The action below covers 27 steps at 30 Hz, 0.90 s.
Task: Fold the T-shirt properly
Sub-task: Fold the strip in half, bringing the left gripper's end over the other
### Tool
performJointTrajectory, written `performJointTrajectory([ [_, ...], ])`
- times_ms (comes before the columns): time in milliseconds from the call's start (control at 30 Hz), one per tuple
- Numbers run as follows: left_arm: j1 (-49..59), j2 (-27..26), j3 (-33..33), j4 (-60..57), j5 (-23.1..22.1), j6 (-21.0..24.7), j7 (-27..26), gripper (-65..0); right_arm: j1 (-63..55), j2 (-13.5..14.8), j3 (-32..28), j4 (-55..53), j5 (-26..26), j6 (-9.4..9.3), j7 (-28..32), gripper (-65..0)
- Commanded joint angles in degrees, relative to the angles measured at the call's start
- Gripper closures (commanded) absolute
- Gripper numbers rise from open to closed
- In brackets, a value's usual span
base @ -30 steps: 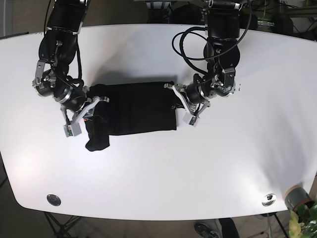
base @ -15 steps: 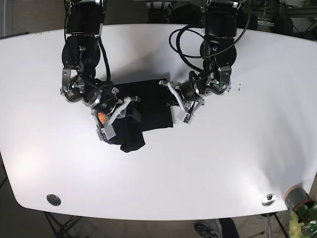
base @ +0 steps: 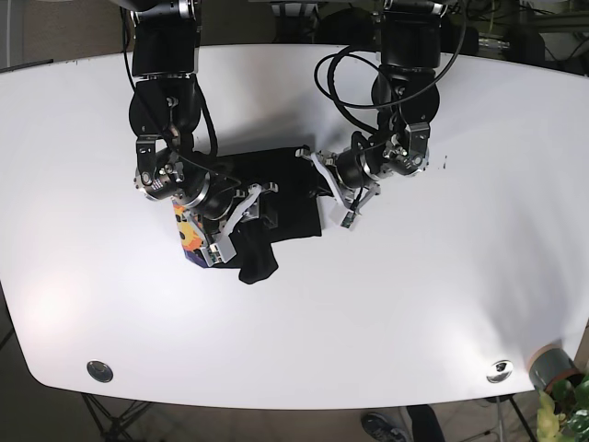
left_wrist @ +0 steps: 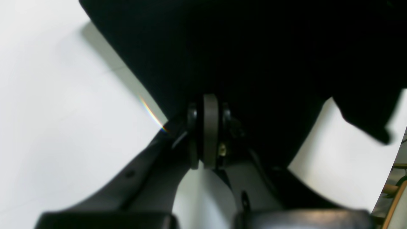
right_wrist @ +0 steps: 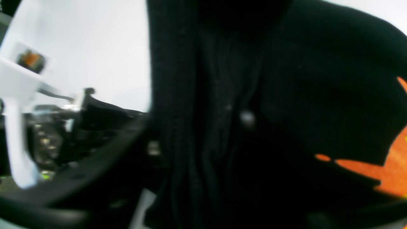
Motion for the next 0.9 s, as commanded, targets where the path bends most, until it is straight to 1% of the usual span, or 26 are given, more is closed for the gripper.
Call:
performJointTrajectory([
  [0, -0.29, -0.16, 0.19, 0.36, 1.55, 0.04, 2.05, 0.0, 1.13, 0.04, 0.01, 0.93, 0.31, 0.32, 1.47, -32.8],
  [33, -0.38, -0.16, 0.19, 0.36, 1.55, 0.04, 2.05, 0.0, 1.13, 0.04, 0.01, 0.93, 0.48, 0.32, 1.47, -36.0],
  [133, -0.38, -0.16, 0.19, 0.36, 1.55, 0.04, 2.05, 0.0, 1.04, 0.04, 0.01, 2.25, 0.48, 0.32, 1.38, -41.5],
  [233, -0.38, -0.16, 0.19, 0.36, 1.55, -0.05, 2.05, 0.0, 0.25, 0.04, 0.01, 4.36, 0.48, 0.32, 1.38, -44.2],
  [467, -0.47, -0.16, 0.19, 0.98, 1.38, -0.4, 2.05, 0.0, -1.25, 0.04, 0.54, 8.67, 0.75, 0.32, 1.38, -44.5],
  [533, -0.47, -0.16, 0.19, 2.21, 1.38, -0.4, 2.05, 0.0, -1.95, 0.04, 1.77, 10.08, 0.75, 0.41, 1.38, -44.5],
  [567, -0.47, -0.16, 0.19, 3.44, 1.38, -0.4, 2.05, 0.0, -2.57, 0.04, 2.83, 11.22, 0.75, 0.76, 1.38, -44.5],
  [767, -0.12, -0.16, 0.1, 10.56, 1.38, -0.4, 2.31, 0.0, -5.73, 0.04, 4.23, 13.07, 0.92, 0.85, 1.38, -44.5],
  [867, 1.29, -0.69, -0.25, 14.78, 1.38, -0.4, 2.31, 0.0, -6.61, 0.21, 4.41, 13.07, 2.94, 0.85, 1.38, -44.4],
])
